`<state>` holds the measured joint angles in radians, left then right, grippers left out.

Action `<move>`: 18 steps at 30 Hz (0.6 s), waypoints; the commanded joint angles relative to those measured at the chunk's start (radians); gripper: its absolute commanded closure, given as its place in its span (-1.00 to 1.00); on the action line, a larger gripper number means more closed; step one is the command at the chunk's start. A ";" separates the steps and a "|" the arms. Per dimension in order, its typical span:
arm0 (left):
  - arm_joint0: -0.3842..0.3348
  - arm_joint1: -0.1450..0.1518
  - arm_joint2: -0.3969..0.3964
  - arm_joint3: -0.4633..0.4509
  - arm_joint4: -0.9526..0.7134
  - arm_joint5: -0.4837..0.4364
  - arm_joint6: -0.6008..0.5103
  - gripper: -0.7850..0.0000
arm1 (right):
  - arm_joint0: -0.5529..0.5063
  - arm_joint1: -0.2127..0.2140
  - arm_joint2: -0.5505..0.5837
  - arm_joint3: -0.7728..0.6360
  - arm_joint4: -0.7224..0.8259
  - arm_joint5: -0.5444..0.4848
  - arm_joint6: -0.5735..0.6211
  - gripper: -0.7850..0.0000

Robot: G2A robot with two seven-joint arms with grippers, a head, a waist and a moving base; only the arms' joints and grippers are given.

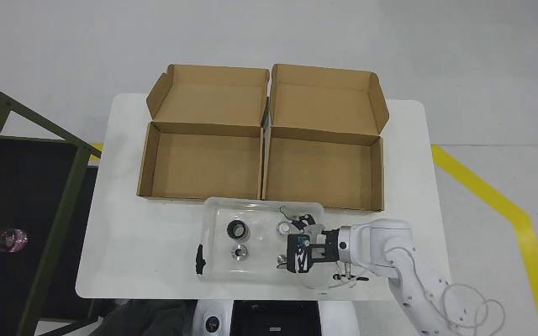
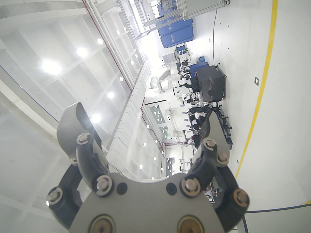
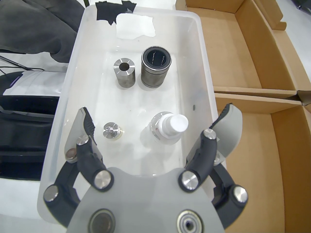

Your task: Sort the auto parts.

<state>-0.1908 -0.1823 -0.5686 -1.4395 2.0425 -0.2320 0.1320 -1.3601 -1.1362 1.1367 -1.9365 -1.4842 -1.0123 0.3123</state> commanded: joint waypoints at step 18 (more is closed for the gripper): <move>0.000 0.000 0.000 0.000 0.000 0.000 0.000 -1.00 | 0.050 0.012 -0.040 0.076 -0.071 0.066 -0.029 0.60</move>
<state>-0.1908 -0.1823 -0.5686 -1.4395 2.0425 -0.2320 0.1320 -1.3134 -1.1241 1.0989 -1.8610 -1.5540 -0.9485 0.2862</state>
